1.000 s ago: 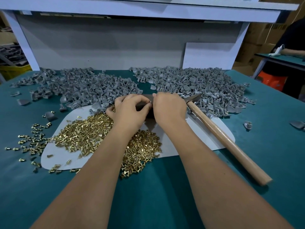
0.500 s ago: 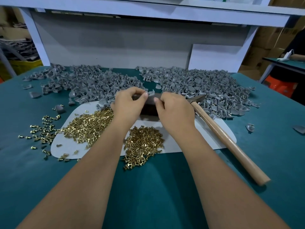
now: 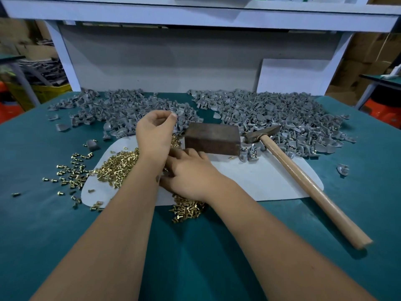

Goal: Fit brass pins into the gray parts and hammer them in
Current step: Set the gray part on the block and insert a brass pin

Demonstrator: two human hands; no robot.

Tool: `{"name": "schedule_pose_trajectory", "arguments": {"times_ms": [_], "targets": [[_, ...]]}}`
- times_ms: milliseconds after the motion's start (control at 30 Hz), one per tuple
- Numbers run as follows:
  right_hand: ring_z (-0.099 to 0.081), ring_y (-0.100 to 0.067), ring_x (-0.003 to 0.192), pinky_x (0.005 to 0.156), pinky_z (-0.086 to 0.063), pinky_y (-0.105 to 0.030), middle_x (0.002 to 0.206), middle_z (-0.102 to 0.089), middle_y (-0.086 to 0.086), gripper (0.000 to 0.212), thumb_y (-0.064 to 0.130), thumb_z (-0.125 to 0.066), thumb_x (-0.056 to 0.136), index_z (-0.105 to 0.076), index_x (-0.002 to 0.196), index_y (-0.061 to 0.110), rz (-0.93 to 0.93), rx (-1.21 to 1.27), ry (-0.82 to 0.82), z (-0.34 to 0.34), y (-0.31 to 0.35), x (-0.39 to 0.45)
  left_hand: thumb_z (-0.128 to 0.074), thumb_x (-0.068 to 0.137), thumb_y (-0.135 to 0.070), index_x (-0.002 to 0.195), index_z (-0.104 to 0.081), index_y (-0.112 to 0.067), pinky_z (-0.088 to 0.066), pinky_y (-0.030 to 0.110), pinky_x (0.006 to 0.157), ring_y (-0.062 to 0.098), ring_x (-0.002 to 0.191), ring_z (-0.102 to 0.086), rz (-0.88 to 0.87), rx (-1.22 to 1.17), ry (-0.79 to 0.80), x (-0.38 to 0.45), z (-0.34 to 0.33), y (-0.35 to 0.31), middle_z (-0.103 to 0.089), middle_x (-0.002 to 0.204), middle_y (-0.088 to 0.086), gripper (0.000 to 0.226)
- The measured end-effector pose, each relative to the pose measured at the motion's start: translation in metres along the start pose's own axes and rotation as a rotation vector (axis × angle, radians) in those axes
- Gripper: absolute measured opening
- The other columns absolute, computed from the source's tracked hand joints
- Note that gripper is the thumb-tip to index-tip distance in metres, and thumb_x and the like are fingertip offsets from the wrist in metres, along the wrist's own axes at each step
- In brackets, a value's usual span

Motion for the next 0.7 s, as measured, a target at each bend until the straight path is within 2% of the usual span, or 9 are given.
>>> {"name": "schedule_pose_trajectory", "arguments": {"times_ms": [100,167,267,367,500,567,633,700], "targets": [[-0.043,-0.029,0.109,0.094,-0.040,-0.043,0.122,-0.051,-0.008,0.032,0.032,-0.053,0.092,-0.063,0.117,0.014,0.046,0.001,-0.118,0.013,0.000,0.003,-0.072,0.089,-0.019,0.081,-0.068,-0.026,-0.048,0.008,0.067,-0.003,0.074,-0.065,-0.025,0.013,0.032,-0.001,-0.003,-0.001,-0.070,0.080,-0.009,0.011],[-0.049,-0.026,0.100,0.084,-0.048,-0.041,0.109,-0.058,-0.008,0.022,0.019,-0.058,0.088,-0.068,0.105,0.010,0.060,0.066,-0.144,0.018,-0.001,0.003,-0.073,0.088,-0.019,0.079,-0.067,-0.027,-0.049,0.010,0.068,-0.001,0.074,-0.064,-0.037,0.028,0.040,-0.001,-0.004,-0.003,-0.070,0.079,-0.009,0.013],[-0.058,-0.027,0.088,0.075,-0.052,-0.040,0.093,-0.063,-0.008,0.011,0.012,-0.059,0.083,-0.068,0.090,0.011,0.036,0.163,-0.148,0.020,-0.002,0.002,-0.073,0.086,-0.019,0.077,-0.067,-0.028,-0.049,0.010,0.068,-0.002,0.073,-0.064,-0.038,0.038,0.041,-0.001,-0.005,-0.003,-0.069,0.077,-0.009,0.014],[-0.061,-0.024,0.083,0.074,-0.053,-0.038,0.086,-0.067,-0.005,0.009,0.015,-0.062,0.083,-0.071,0.085,0.017,0.030,0.212,-0.145,0.023,-0.005,-0.001,-0.071,0.086,-0.018,0.076,-0.067,-0.027,-0.048,0.009,0.067,-0.004,0.072,-0.064,-0.030,0.030,0.035,-0.001,-0.005,-0.003,-0.070,0.077,-0.010,0.014],[-0.060,-0.020,0.075,0.071,-0.052,-0.037,0.078,-0.068,-0.001,0.010,0.025,-0.068,0.085,-0.076,0.085,0.018,0.032,0.311,-0.199,0.035,-0.016,-0.003,-0.059,0.091,-0.018,0.082,-0.062,-0.024,-0.053,0.030,0.091,0.013,0.097,-0.068,0.048,-0.009,0.101,-0.002,-0.013,0.004,-0.073,0.096,0.001,0.011],[-0.059,-0.018,0.077,0.072,-0.052,-0.037,0.080,-0.066,0.001,0.015,0.029,-0.064,0.088,-0.075,0.087,0.018,0.029,0.274,-0.250,0.038,-0.022,-0.005,-0.054,0.095,-0.021,0.085,-0.058,-0.025,-0.052,0.037,0.092,0.014,0.101,-0.065,0.100,0.012,0.149,-0.003,-0.019,0.008,-0.069,0.102,0.001,0.011],[-0.052,-0.015,0.081,0.074,-0.050,-0.036,0.081,-0.057,0.005,0.018,0.031,-0.058,0.093,-0.070,0.089,0.018,-0.002,0.094,-0.396,0.046,-0.030,-0.007,-0.052,0.097,-0.022,0.087,-0.057,-0.024,-0.053,0.035,0.084,0.011,0.094,-0.062,0.146,0.036,0.176,-0.004,-0.024,0.012,-0.065,0.098,-0.003,0.011],[-0.045,-0.013,0.083,0.077,-0.044,-0.030,0.085,-0.050,0.006,0.024,0.034,-0.048,0.097,-0.064,0.092,0.017,-0.152,0.031,-0.581,0.056,-0.050,-0.013,-0.051,0.098,-0.021,0.090,-0.057,-0.023,-0.056,0.038,0.084,0.014,0.094,-0.063,0.199,0.056,0.199,-0.007,-0.027,0.016,-0.065,0.098,-0.004,0.011]]}}
Point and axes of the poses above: each hand's wrist, its own x-axis towards the middle knuckle, its own z-axis out of the back of the hand, y = z × x, the point moved 6 cm from there along x, towards the middle knuckle
